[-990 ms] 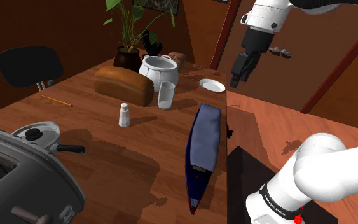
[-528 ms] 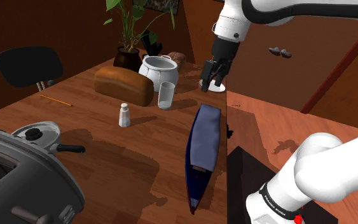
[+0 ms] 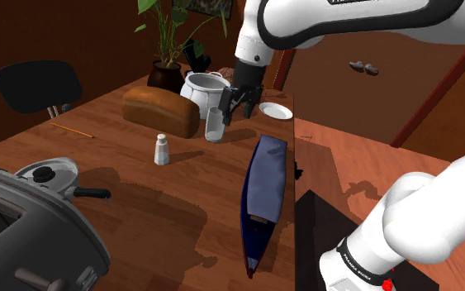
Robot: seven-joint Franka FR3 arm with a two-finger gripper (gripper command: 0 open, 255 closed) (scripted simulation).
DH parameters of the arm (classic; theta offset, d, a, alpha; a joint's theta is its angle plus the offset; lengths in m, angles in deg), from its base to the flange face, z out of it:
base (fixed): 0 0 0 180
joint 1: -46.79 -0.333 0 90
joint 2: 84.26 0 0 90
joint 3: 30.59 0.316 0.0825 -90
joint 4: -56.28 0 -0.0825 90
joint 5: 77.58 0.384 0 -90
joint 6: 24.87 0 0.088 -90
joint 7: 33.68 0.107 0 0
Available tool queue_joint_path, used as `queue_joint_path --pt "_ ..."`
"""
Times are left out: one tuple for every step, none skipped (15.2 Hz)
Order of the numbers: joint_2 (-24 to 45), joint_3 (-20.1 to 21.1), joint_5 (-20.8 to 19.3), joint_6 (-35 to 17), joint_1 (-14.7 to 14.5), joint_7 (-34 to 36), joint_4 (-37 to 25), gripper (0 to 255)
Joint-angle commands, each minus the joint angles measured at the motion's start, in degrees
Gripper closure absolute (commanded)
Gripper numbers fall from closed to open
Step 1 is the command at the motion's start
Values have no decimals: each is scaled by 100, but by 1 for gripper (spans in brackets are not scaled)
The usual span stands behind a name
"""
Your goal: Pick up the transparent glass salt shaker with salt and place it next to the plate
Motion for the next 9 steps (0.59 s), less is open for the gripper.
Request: queue_joint_path --pt "426 66 -42 -206 -3 92 -243 0" --pt "632 109 -66 -295 -15 158 -369 0" --pt "840 150 -96 -379 -29 226 -502 0" --pt "1051 187 -130 -457 -45 294 -644 0" --pt "1263 222 -169 -527 -63 363 -793 0" --pt "1476 252 -212 -591 -84 433 -949 0" --pt "1692 280 -258 -649 -108 503 -1114 0" --pt "1909 304 -308 -699 -134 573 -1287 0" --pt "2127 325 -360 -741 -163 642 -1469 0"
